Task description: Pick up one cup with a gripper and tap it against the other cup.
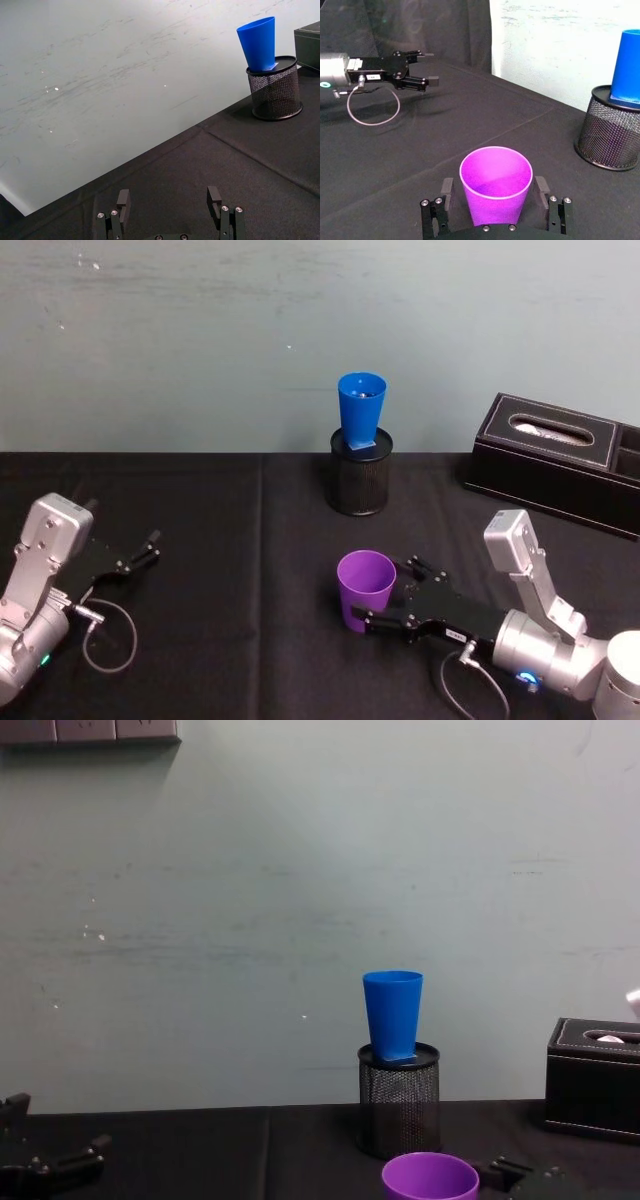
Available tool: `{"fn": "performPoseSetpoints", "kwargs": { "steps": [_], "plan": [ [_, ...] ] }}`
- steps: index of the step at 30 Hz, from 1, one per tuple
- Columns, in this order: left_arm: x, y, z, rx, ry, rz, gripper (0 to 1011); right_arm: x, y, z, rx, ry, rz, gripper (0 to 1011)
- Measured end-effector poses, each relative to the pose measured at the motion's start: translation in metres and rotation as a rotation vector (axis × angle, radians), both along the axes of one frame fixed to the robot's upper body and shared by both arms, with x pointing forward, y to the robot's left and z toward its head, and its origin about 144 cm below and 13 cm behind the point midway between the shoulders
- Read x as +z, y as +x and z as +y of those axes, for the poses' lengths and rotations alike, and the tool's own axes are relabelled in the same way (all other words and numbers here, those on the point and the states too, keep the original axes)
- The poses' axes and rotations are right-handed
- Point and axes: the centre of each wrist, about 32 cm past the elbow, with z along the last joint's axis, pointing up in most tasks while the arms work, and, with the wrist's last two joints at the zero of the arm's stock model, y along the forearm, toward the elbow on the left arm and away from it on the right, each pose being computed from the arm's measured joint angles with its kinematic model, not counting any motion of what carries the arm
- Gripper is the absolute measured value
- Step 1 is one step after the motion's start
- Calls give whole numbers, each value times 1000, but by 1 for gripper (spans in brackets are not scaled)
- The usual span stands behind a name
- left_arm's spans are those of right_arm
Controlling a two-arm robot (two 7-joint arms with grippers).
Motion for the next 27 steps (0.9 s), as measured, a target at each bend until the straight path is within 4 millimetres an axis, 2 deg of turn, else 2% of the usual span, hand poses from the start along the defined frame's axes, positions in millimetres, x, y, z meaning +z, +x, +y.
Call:
{"fn": "performPoseSetpoints", "kwargs": {
  "steps": [11,27],
  "plan": [
    [0,0,0,0,0,0,1004,-2,11,9,1,12,-6,1003],
    [0,0,0,0,0,0,1004,-3,14,13,4,14,-6,1003]
  ]
}}
